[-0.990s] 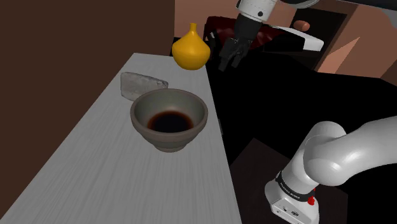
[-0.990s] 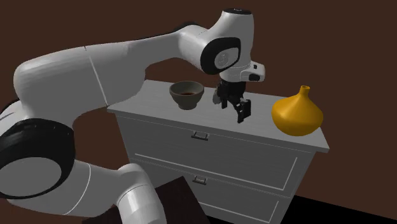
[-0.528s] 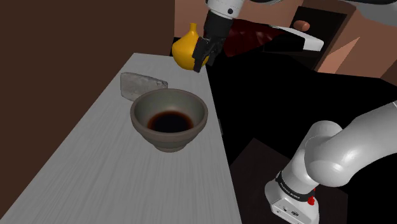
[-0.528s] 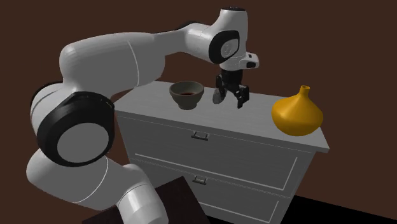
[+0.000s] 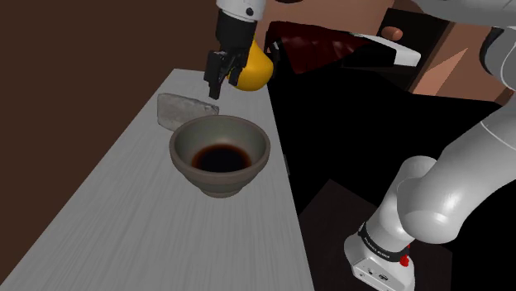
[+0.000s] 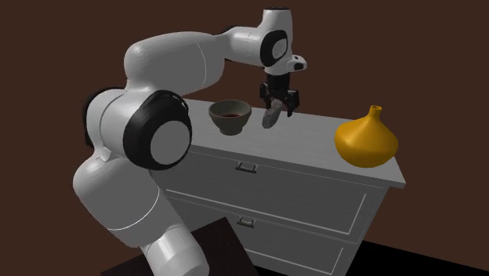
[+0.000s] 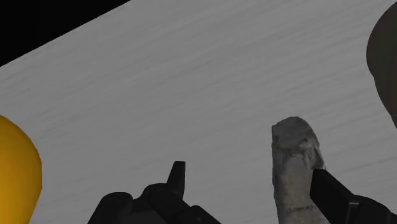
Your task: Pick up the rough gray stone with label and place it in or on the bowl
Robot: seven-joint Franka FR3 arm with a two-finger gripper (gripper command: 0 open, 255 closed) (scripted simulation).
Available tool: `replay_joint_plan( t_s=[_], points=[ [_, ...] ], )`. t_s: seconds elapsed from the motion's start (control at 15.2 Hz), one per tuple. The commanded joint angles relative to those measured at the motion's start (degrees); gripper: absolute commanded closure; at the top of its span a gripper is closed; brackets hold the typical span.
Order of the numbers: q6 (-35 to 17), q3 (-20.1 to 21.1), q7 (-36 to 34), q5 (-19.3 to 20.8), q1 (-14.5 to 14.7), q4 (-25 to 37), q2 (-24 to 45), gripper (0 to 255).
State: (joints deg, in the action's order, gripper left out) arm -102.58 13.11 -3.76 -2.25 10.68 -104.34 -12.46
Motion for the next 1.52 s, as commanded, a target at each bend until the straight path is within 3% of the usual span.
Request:
replay_joint_plan(
  t_s=[0.0, 0.33, 0.79, 1.32, 1.39, 1.45],
  points=[
    [0.52, 1.65, -0.3, 1.32, 0.93, 3.96, 3.47, 0],
    [1.43, 4.98, -1.16, 4.93, 3.32, 12.0, 11.05, 0],
    [-4.32, 4.87, -1.27, 5.05, 3.25, 6.51, 11.31, 0],
    [-4.31, 4.87, -1.27, 5.05, 3.25, 6.52, 11.32, 0],
    [-4.31, 4.87, -1.27, 5.05, 3.25, 6.52, 11.32, 255],
    [-4.31, 4.87, -1.27, 5.05, 3.25, 6.52, 11.32, 255]
  ],
)
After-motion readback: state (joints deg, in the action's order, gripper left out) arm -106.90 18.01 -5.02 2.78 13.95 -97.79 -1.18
